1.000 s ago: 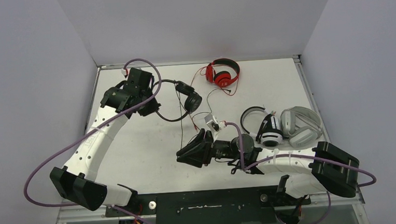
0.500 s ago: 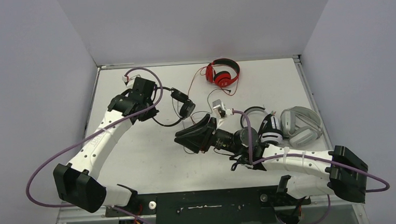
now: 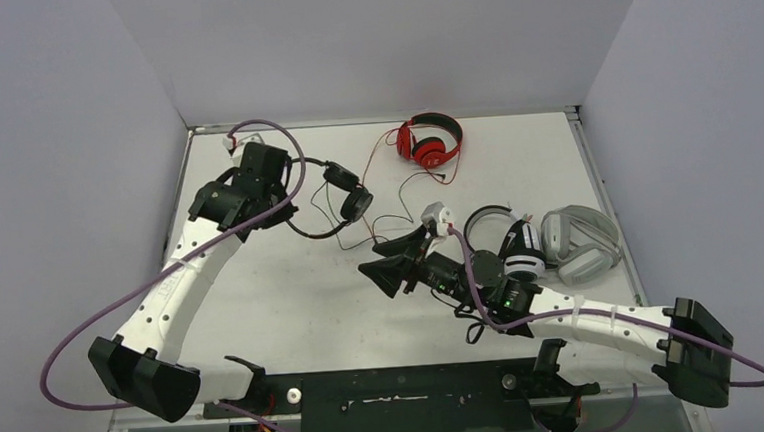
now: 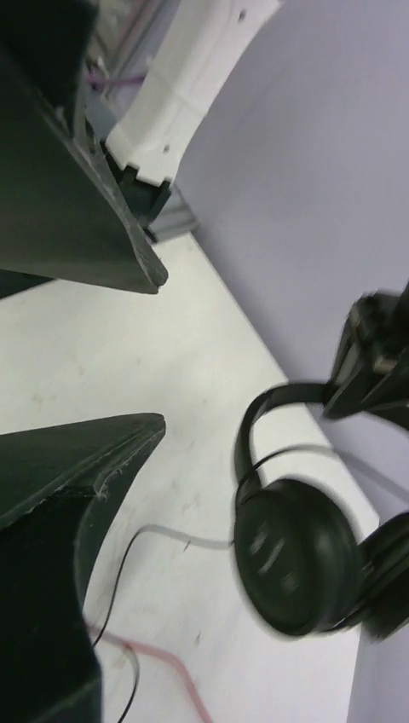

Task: Wrap the headphones
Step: Wrap the headphones cable around the headphones.

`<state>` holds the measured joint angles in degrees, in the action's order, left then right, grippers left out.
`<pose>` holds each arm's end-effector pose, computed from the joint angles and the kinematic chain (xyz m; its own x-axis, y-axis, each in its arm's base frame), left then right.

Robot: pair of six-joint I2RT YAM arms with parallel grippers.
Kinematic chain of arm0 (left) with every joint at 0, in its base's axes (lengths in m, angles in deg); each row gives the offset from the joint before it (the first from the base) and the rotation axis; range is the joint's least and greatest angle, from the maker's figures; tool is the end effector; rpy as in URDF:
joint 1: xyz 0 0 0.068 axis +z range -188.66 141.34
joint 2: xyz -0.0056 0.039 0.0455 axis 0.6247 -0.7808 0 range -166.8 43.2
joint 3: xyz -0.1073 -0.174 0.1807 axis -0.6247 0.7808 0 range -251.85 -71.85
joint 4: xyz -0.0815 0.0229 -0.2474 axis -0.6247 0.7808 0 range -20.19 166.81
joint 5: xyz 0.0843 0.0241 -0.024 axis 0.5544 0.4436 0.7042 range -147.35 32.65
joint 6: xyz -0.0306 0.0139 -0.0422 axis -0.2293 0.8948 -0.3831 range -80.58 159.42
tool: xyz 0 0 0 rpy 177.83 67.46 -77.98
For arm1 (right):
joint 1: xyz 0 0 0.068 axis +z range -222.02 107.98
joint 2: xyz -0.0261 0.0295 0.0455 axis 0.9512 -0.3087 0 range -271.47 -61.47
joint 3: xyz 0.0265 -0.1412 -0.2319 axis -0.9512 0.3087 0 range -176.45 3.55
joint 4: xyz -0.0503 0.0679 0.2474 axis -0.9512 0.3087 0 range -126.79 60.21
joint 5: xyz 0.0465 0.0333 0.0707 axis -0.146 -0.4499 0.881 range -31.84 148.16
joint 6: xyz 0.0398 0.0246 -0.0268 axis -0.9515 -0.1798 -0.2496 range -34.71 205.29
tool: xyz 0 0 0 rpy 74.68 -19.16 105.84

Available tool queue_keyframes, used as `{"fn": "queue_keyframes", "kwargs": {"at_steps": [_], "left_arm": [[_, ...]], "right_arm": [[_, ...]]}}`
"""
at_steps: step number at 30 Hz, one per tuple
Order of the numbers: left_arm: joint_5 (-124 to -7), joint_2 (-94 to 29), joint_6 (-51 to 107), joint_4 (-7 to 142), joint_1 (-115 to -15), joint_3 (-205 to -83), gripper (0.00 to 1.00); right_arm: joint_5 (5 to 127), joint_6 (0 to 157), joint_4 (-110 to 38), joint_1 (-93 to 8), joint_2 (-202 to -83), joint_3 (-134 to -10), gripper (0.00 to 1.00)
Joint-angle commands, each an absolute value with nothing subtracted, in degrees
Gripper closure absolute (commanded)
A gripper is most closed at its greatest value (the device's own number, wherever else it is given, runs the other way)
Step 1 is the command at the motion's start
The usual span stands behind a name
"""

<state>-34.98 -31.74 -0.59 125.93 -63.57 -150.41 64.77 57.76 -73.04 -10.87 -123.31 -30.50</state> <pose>0.2390 -0.0960 0.3590 -0.6663 -0.3462 -0.6604 -0.3253 0.9319 -0.1603 0.1163 0.2195 0.3012 -0.3646 0.2898 -0.8849 -0.8530 0.2770 0.4422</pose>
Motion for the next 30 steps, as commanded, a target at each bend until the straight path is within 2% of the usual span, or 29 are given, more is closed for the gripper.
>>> {"fn": "queue_keyframes", "kwargs": {"at_steps": [1,5,8,9,10,11,12,13,17,30], "left_arm": [[-40.79,-31.58,-1.62,129.1,-63.18,-159.88,1.0],[-44.5,-31.7,-2.27,131.88,-63.18,-164.56,1.0],[-46.99,-31.53,-2.79,133.68,-63.18,-168.31,1.0],[-47.92,-31.47,-2.93,134.17,-63.18,-169.2,1.0],[-49.47,-31.38,-3.13,134.33,-63.18,-169.95,1.0],[-50.75,-31.42,-3.27,134.55,-63.18,-170.69,1.0],[-52.18,-31.42,-3.49,134.66,-63.18,-171.31,1.0],[-54.04,-31.5,-3.61,134.66,-63.18,-171.86,1.0],[-59.56,-32.02,-3.78,134.73,-63.24,-173.4,1.0],[-60.97,-32.74,-4.47,136.84,-63.27,-176.13,1.0]], "right_arm": [[54.02,67.55,-67.44,-11.56,-117.84,-26.17,0.43],[51.3,66.39,-67.17,-14.05,-116.61,-22.0,0.41],[54.28,63.26,-72.32,-17.63,-117.68,-17.26,0.39],[55.31,62.55,-75.34,-18.46,-118.65,-16.07,0.35],[56.69,62.45,-77.61,-19.21,-119.75,-15.24,0.25],[57.26,62.65,-79.37,-19.64,-121.02,-14.8,0.1],[57.33,62.98,-80.6,-19.81,-122.36,-14.93,0.02],[57.65,63.85,-81.63,-19.93,-123.93,-15.46,0.0],[60.0,68.87,-84.28,-20.15,-130.71,-19.41,0.0],[60.03,71.66,-90.19,-23.54,-149.86,-32.55,0.0]]}}
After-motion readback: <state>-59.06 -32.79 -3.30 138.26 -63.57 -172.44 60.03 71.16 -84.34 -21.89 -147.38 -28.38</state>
